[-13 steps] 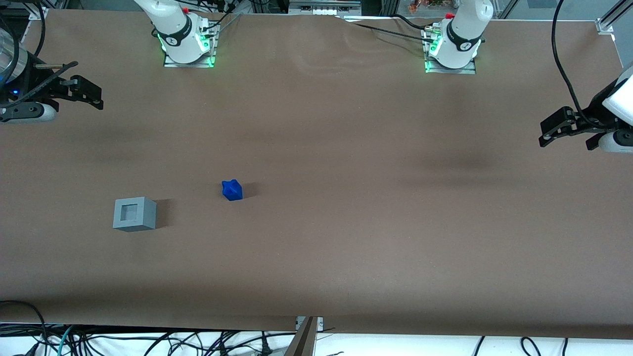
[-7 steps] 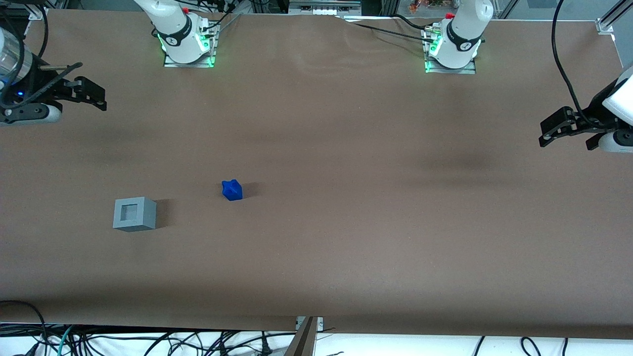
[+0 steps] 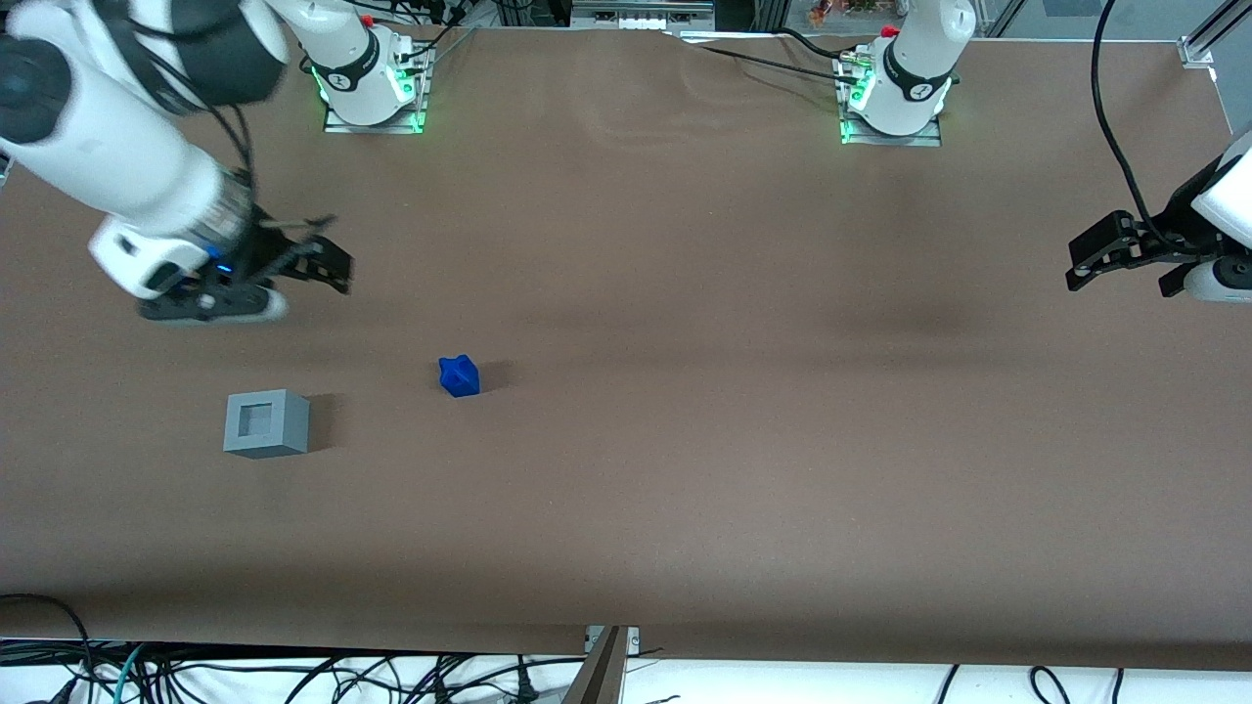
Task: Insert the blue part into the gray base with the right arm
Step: 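Move the open right gripper over the blue block and lower it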
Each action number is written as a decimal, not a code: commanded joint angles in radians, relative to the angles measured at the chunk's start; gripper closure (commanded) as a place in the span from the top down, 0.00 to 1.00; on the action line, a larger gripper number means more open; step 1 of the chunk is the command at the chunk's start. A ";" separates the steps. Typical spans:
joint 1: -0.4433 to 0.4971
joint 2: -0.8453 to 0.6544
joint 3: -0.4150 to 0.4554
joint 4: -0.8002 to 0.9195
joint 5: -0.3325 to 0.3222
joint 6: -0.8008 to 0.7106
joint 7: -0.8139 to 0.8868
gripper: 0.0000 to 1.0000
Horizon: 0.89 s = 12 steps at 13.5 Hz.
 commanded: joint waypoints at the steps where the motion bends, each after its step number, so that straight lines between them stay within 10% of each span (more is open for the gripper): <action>1: -0.005 0.074 0.049 -0.083 -0.001 0.212 0.087 0.99; 7: 0.029 0.175 0.051 -0.359 -0.173 0.679 0.180 0.99; 12: 0.029 0.259 0.043 -0.365 -0.208 0.745 0.194 0.98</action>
